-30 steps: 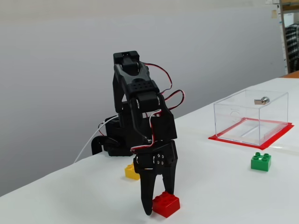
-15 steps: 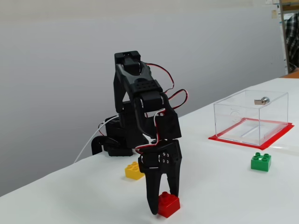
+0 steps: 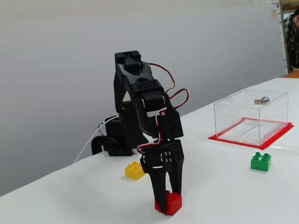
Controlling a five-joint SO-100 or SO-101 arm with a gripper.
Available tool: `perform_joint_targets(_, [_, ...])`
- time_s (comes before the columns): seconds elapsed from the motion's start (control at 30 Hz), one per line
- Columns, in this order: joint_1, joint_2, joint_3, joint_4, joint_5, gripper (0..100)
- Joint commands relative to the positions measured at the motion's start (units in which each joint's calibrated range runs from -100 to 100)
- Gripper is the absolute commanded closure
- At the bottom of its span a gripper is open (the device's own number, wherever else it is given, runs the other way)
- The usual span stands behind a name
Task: Pick the red lego brick and place it into the transparent box
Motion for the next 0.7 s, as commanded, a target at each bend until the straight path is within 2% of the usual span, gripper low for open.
perform_joint_targets(0.0, [0.9, -0.4, -1.3, 0.1, -0.1, 86])
perform_joint_targets(0.4, [1.0, -2.5, -1.5, 0.3, 0.0, 91])
perform_joint_targets(0.67, [0.3, -15.9, 3.1, 0.4, -1.0, 91])
